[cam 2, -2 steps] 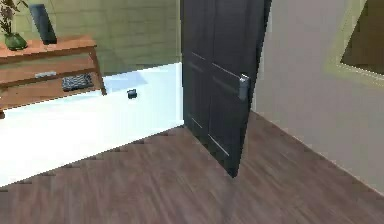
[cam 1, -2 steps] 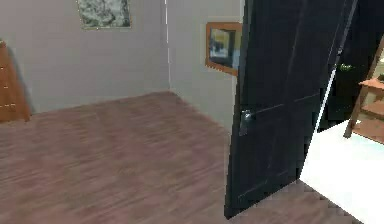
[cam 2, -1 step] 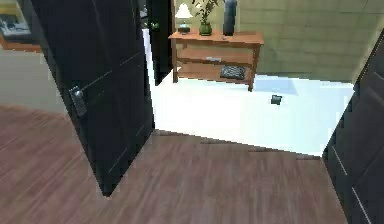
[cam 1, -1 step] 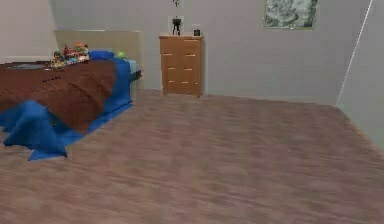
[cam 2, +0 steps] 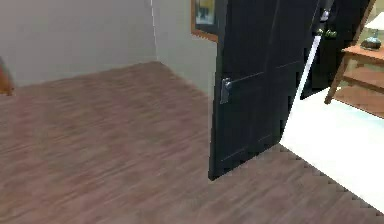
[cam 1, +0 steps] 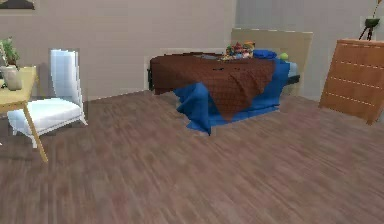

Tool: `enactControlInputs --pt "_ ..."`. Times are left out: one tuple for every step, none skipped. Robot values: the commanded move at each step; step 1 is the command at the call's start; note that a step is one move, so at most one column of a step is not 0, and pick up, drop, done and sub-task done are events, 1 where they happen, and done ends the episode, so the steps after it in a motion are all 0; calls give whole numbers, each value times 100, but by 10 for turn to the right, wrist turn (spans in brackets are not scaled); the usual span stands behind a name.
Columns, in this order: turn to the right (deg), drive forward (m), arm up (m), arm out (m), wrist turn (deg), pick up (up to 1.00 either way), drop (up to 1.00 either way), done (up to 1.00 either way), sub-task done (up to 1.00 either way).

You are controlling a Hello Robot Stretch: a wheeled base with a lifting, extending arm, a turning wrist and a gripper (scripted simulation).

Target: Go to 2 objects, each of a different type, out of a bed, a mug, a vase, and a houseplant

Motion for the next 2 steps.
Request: enactControlInputs --pt "0 100 0 0 0 0 0 0 0" --pt "-30 0 0 0 0 0 0 0 0"
